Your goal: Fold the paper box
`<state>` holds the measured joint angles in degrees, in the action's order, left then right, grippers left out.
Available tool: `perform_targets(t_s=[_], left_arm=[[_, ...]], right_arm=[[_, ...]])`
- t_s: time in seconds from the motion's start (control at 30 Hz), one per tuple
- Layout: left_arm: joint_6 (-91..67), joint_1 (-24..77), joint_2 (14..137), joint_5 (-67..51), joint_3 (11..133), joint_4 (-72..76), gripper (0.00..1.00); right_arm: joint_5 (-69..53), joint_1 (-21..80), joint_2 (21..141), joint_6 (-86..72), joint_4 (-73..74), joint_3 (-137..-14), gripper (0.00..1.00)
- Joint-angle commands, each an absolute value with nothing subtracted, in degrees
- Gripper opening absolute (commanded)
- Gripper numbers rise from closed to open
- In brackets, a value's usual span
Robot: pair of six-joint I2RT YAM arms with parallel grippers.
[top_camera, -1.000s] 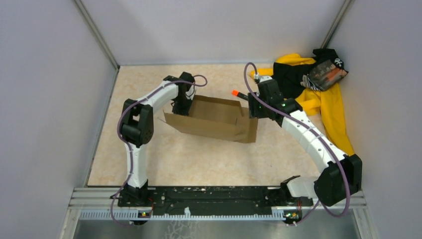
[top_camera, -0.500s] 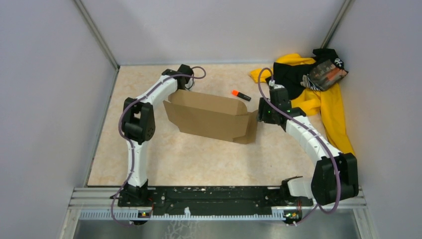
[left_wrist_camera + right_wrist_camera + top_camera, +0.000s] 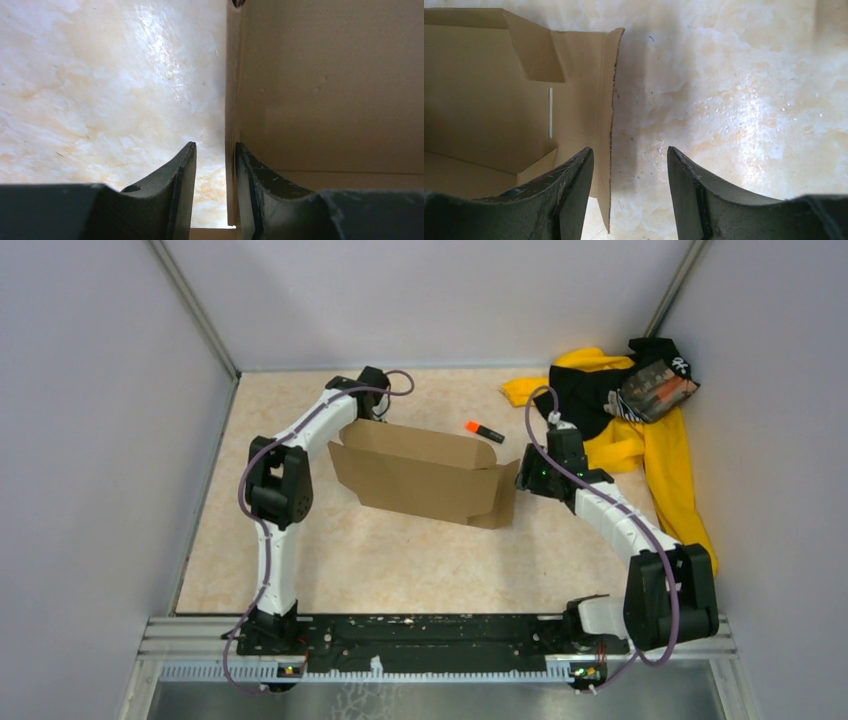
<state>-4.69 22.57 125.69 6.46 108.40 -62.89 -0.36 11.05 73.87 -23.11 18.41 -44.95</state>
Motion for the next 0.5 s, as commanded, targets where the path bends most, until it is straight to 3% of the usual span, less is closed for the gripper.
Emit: perform_targets(t_s=[0.0, 0.47], left_arm=[[-5.55, 21.70, 124.13, 6.74, 111.94, -62.71, 0.42], [-6.32, 21.27, 121.66, 0.54, 112.33, -58.71, 0.44]], right_arm=[[-3.05, 10.55, 73.21, -23.98, 14.08, -45.65, 0.56], [-6.85, 10.55, 76.25, -23.64, 10.49, -45.28, 0.56]])
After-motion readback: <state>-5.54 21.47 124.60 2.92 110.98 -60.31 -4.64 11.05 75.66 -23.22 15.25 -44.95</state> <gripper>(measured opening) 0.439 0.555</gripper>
